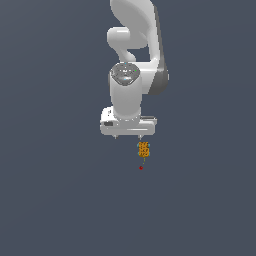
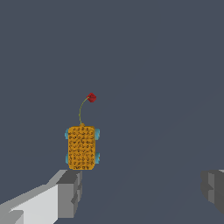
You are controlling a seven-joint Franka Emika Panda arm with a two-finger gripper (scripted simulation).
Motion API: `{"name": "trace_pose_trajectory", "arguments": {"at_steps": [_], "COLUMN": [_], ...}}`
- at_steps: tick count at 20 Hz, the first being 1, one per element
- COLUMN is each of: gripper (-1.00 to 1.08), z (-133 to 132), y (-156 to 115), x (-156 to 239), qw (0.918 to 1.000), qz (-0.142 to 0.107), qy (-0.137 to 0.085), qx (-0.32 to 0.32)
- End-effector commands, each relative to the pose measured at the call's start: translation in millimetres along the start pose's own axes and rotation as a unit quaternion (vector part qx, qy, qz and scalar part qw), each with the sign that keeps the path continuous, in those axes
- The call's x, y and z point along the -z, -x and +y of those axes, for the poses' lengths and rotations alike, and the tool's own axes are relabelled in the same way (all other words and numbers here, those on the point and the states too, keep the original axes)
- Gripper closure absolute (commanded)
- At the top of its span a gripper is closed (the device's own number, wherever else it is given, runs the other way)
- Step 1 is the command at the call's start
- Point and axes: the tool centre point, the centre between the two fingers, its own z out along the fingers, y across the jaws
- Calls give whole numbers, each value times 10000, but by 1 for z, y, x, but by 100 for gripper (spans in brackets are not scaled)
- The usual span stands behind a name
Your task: Pick up the object and move it to a goal position.
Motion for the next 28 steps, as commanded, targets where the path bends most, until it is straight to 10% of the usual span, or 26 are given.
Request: {"name": "trace_pose_trajectory", "arguments": {"at_steps": [1, 28], "gripper": [-92, -92], "z": [0, -61], "y": [0, -10], "x": [0, -72], "qw": [10000, 9998], "qz": [0, 168], "qy": [0, 79], "qx": [0, -11]}}
